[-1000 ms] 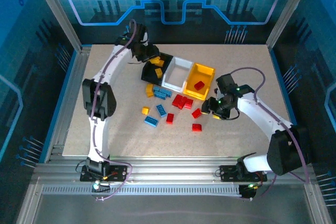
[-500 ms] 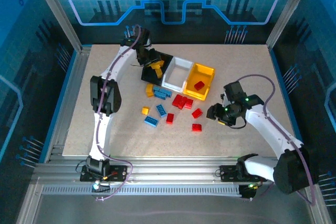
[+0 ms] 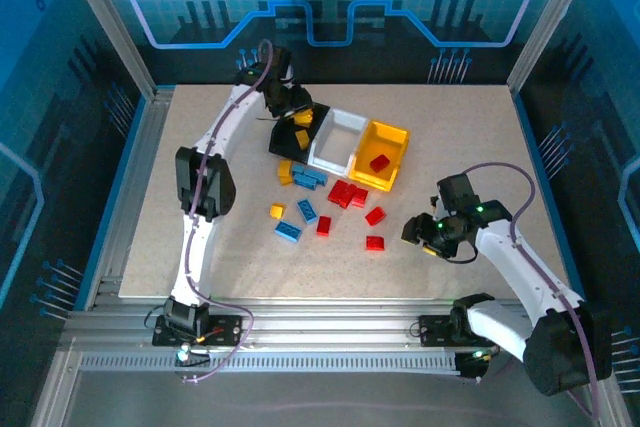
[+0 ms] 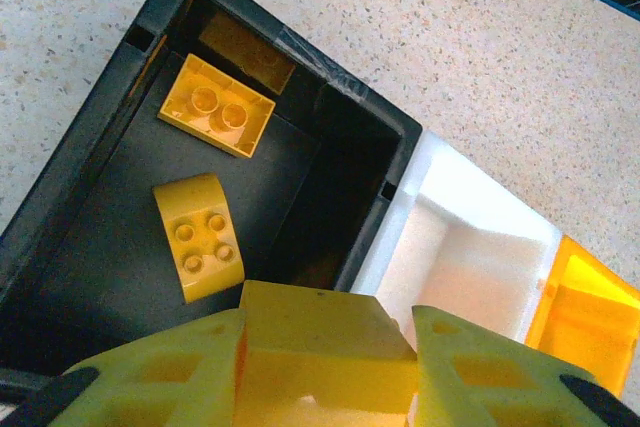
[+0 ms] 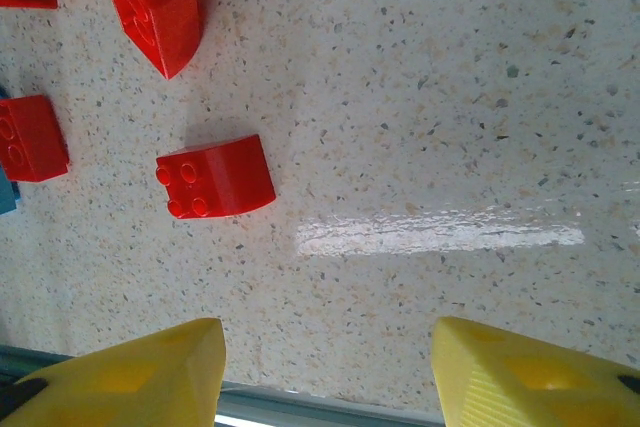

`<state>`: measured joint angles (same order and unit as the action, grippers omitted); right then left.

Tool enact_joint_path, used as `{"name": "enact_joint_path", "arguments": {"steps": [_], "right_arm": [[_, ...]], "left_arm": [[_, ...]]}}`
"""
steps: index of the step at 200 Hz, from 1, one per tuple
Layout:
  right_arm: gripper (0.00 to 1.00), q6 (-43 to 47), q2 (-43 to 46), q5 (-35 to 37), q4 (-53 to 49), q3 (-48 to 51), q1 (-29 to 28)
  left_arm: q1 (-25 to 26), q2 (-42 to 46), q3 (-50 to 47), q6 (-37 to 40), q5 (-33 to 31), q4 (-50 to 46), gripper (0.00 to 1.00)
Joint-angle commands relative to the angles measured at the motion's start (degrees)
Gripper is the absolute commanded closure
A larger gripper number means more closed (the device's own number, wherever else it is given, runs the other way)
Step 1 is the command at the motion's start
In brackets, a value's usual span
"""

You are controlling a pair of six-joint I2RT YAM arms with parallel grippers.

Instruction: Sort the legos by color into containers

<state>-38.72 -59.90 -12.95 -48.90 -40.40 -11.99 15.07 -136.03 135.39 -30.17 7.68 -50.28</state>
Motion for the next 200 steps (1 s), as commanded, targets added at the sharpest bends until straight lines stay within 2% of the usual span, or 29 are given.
{"name": "enact_joint_path", "arguments": {"steps": [1,37,50,75,108,124,161,200], "right_arm": [[0.41,0.68,-0.28,-0.74,-2.07,-2.3,1.28],[0.41,-0.7,-1.4,-1.59,-0.81,-1.61,1.72],[0.41,-0.73,-2.24,-2.28,-0.34,-1.7,1.76],[0.41,-1.29,-2.62,-2.66,-0.06,-1.29,1.73],[0.42,-2.22,-1.37,-3.53,0.28,-0.06,1.67],[0.42,-2.41,-0.86,-3.67,-0.94,-0.2,1.64],[0.42,-3.15,1.11,-3.31,-4.37,-2.03,0.62],[0.41,-4.6,4.34,-3.67,-4.05,-2.38,-0.88]], "left_arm": [[0.22,-2.85,1.15,-1.51,-1.17,-0.45,0.65],[0.09,-4.78,1.85,-1.59,-1.59,0.09,0.62],[-0.12,-5.59,3.19,-2.07,-1.27,-0.23,0.54],[-0.08,-4.6,3.46,-1.54,-1.35,-1.08,0.48],[-0.04,0.21,-1.25,1.17,-1.7,-0.56,0.41],[0.05,3.88,-6.4,1.53,-2.18,1.0,0.35],[0.19,14.92,-23.32,0.7,-1.56,8.78,0.31],[1.49,27.57,-39.08,4.8,-2.25,8.58,0.26]]}}
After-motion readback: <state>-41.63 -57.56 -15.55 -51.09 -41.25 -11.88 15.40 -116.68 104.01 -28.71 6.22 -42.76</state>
